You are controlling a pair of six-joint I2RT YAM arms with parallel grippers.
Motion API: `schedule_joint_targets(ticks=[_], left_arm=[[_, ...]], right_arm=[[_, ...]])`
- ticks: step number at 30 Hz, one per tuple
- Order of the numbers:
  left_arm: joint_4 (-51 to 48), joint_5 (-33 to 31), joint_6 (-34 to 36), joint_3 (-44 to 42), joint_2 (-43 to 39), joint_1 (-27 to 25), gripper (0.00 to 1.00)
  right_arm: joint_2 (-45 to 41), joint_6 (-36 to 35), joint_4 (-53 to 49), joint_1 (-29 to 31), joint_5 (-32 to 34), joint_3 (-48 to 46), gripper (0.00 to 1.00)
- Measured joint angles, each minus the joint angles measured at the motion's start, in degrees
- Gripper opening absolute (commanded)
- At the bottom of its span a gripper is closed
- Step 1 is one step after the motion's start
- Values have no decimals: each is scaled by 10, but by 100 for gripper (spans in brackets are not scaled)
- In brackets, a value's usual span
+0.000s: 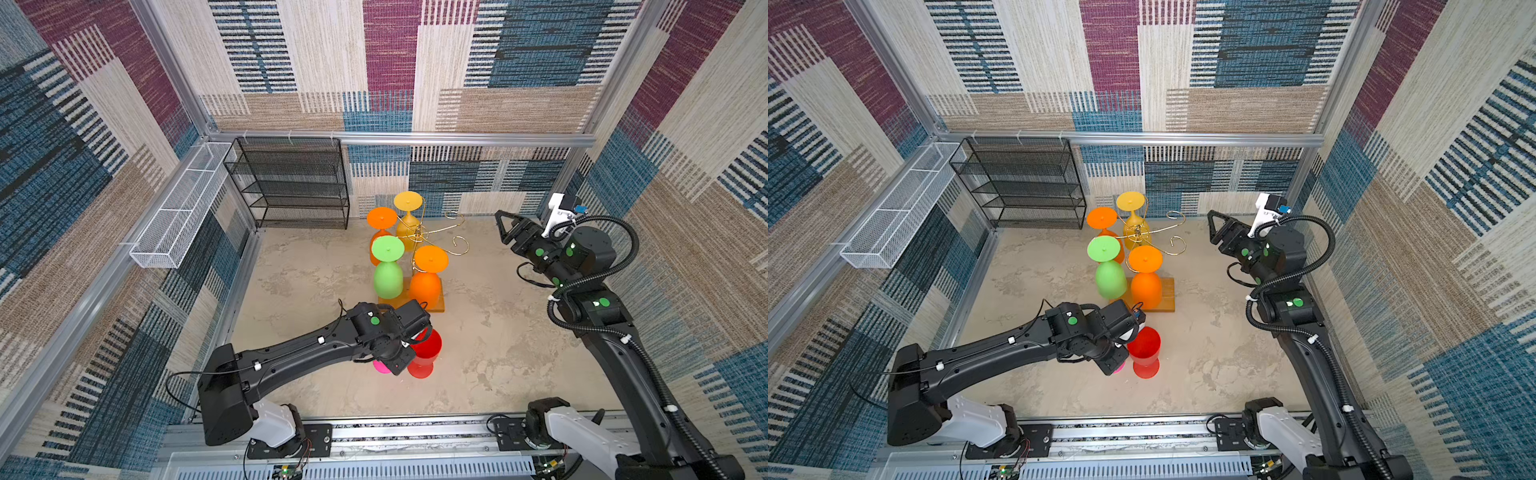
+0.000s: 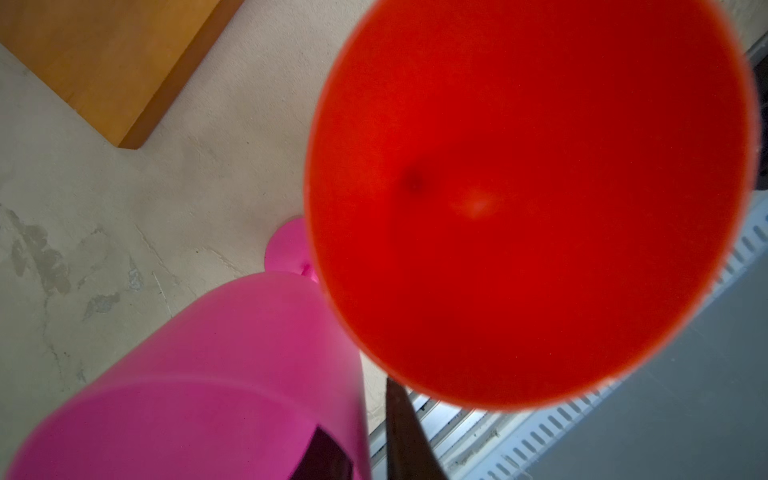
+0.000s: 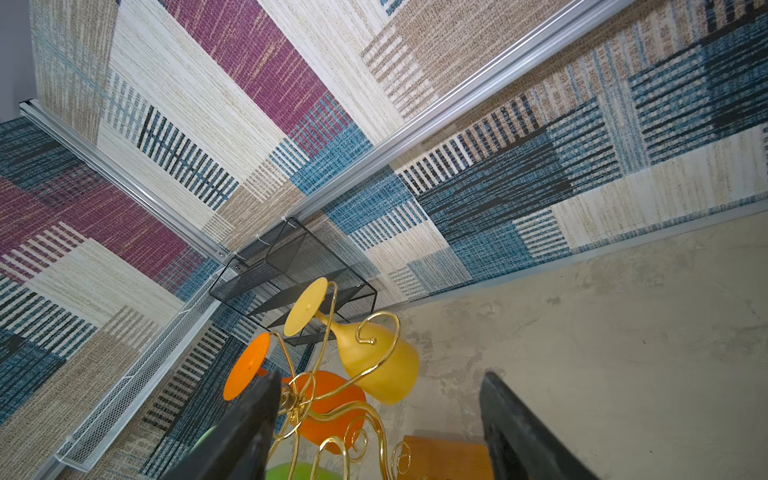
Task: Take the wine glass off the wine glass rack
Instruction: 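Stand the magenta glass upright, open the left gripper and raise it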
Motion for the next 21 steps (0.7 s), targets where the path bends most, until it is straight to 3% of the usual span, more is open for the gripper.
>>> schedule_joint_targets(ticks=[7, 16, 21], left_arm=[[-5, 0, -2, 9, -16, -1, 42], [-31, 22, -4, 63, -75, -6, 47], [-51, 31, -4, 108, -128, -6, 46]], right_arm=[[2, 0, 0, 0, -8, 0, 77], [-25, 7, -1, 0, -40, 0, 76], [-40, 25, -9, 0, -97, 7, 76]])
